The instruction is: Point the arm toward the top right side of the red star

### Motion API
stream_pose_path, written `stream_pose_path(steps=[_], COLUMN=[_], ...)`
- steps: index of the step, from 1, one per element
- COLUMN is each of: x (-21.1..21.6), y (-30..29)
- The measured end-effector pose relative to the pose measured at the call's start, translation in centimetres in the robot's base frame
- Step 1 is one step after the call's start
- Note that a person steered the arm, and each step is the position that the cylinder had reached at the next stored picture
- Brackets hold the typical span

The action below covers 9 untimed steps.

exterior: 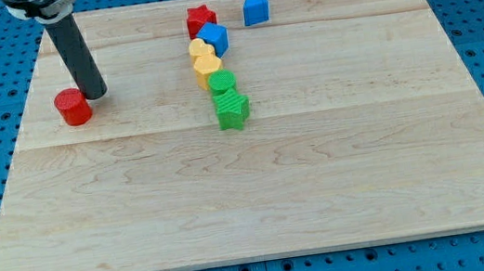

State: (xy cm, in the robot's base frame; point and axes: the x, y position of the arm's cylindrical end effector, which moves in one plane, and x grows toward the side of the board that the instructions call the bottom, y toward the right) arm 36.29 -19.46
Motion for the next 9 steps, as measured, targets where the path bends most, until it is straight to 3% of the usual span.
stream_pose_path(steps=[2,3,4,7,9], x=[-13.2,-14.0,-14.0,-7.0,-5.8], y=[6.7,17.5,19.7,27.0,26.3])
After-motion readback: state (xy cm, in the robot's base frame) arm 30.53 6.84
